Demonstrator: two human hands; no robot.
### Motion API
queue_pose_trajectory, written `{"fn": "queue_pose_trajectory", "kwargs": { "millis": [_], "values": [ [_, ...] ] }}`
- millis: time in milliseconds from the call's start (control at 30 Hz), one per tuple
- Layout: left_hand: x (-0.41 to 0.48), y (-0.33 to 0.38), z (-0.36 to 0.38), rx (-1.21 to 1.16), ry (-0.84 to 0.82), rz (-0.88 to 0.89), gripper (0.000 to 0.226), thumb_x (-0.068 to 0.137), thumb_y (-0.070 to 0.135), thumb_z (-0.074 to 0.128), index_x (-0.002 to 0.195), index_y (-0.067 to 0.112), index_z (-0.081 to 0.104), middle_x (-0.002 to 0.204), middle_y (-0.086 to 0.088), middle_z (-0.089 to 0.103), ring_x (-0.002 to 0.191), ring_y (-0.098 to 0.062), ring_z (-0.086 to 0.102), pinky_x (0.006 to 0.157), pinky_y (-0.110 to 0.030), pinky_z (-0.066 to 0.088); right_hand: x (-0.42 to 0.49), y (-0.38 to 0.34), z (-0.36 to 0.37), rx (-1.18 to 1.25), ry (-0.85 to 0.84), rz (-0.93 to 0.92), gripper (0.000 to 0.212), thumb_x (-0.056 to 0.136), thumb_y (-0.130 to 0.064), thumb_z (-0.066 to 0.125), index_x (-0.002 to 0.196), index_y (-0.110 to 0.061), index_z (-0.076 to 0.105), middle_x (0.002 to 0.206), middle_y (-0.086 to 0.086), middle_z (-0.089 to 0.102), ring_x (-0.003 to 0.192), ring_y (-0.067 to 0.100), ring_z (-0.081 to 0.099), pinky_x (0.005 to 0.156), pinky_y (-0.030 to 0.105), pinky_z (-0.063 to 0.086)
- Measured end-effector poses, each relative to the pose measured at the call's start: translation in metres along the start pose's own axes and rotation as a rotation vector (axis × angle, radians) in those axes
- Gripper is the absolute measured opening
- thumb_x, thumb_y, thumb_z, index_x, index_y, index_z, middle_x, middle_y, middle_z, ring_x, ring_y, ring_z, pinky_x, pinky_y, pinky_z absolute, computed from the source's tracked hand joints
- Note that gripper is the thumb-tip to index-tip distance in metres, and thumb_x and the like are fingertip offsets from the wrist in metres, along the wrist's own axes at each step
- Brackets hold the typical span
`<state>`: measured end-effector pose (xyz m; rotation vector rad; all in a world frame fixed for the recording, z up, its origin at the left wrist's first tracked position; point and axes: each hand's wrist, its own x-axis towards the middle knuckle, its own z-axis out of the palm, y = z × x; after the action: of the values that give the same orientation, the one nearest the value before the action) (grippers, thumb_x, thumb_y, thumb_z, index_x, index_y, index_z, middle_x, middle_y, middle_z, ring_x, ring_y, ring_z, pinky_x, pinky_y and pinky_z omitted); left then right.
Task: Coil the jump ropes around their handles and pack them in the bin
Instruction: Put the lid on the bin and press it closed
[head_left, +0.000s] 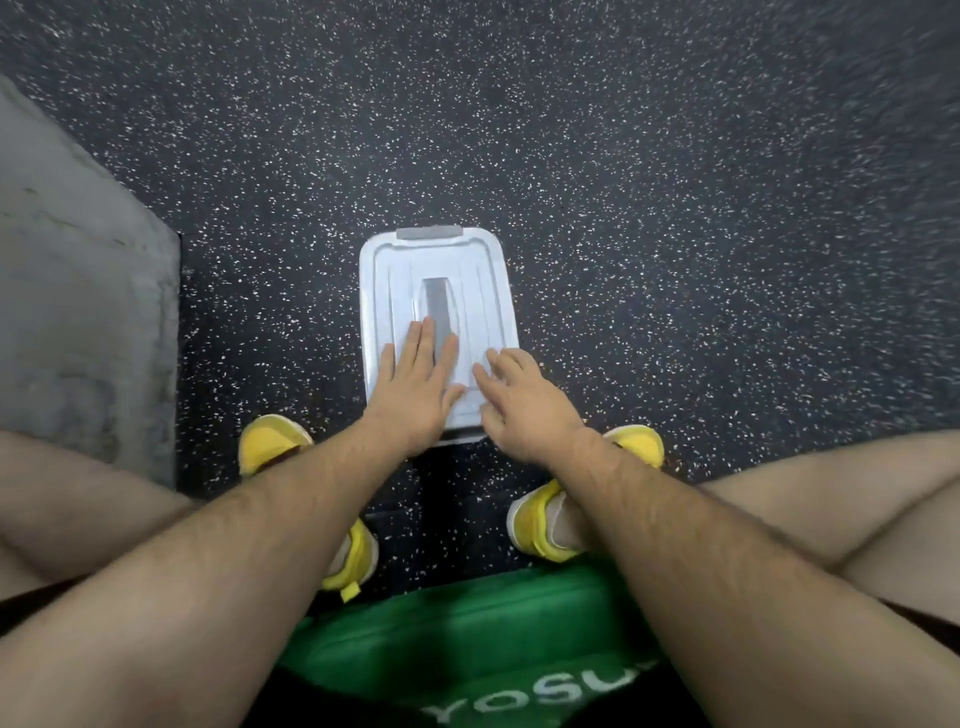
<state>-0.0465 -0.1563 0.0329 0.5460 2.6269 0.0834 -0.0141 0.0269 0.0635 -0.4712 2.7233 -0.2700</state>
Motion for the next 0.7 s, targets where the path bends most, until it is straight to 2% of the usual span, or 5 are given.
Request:
{"fn": "queue_pose_trajectory", "kwargs": {
  "millis": [133,267,400,533,700],
  "values": [
    [-0.037,-0.011,0.021,0.051,-0.023,0.154,0.081,0.101,0.065,0.012,0.156,0.014,-0.020,0.161,-0.007,-0.032,0.149,-0.026,-0.030,0.126,-0.047,-0.006,-0.011,-0.007,0.016,-0.242,-0.037,-0.045,0.094,0.089,-0.064,0.049,0.157,-0.006,0.019,0.162,0.025,0.013,0.150,0.037,0.011,0.124,0.041,0.007],
    [-0.039,-0.006,0.019,0.168,-0.055,0.155,0.100,0.098,0.061,0.043,0.156,0.010,-0.019,0.163,-0.012,-0.027,0.152,-0.033,-0.022,0.126,-0.048,0.001,0.000,-0.021,0.032,-0.412,-0.067,-0.027,0.112,0.083,-0.071,0.059,0.151,0.008,0.019,0.158,0.031,0.017,0.146,0.044,0.020,0.121,0.049,0.019],
    [-0.036,-0.005,0.003,0.079,-0.086,0.156,0.091,0.100,0.049,0.050,0.159,0.010,-0.007,0.167,-0.010,-0.017,0.154,-0.032,-0.012,0.125,-0.048,0.007,0.007,-0.020,0.030,-0.425,-0.055,-0.038,0.094,0.093,-0.063,0.049,0.148,0.010,0.026,0.155,0.030,0.024,0.139,0.043,0.031,0.116,0.048,0.029],
    [-0.032,-0.012,-0.008,-0.008,-0.121,0.171,0.079,0.103,0.044,0.045,0.161,0.013,0.001,0.168,-0.003,-0.013,0.155,-0.028,-0.009,0.126,-0.048,0.015,0.003,-0.010,0.016,-0.310,0.028,-0.097,0.070,0.098,-0.054,0.046,0.143,0.000,0.043,0.152,0.017,0.035,0.129,0.032,0.041,0.107,0.039,0.040],
    [-0.027,-0.015,0.005,-0.154,0.018,0.152,0.060,0.104,0.016,0.048,0.159,0.017,0.024,0.169,0.001,0.005,0.156,-0.024,0.003,0.125,-0.043,0.021,0.007,-0.012,0.017,-0.174,0.073,-0.033,0.054,0.100,-0.044,0.049,0.137,-0.005,0.052,0.145,0.008,0.043,0.126,0.027,0.041,0.100,0.038,0.045]
  ]
}}
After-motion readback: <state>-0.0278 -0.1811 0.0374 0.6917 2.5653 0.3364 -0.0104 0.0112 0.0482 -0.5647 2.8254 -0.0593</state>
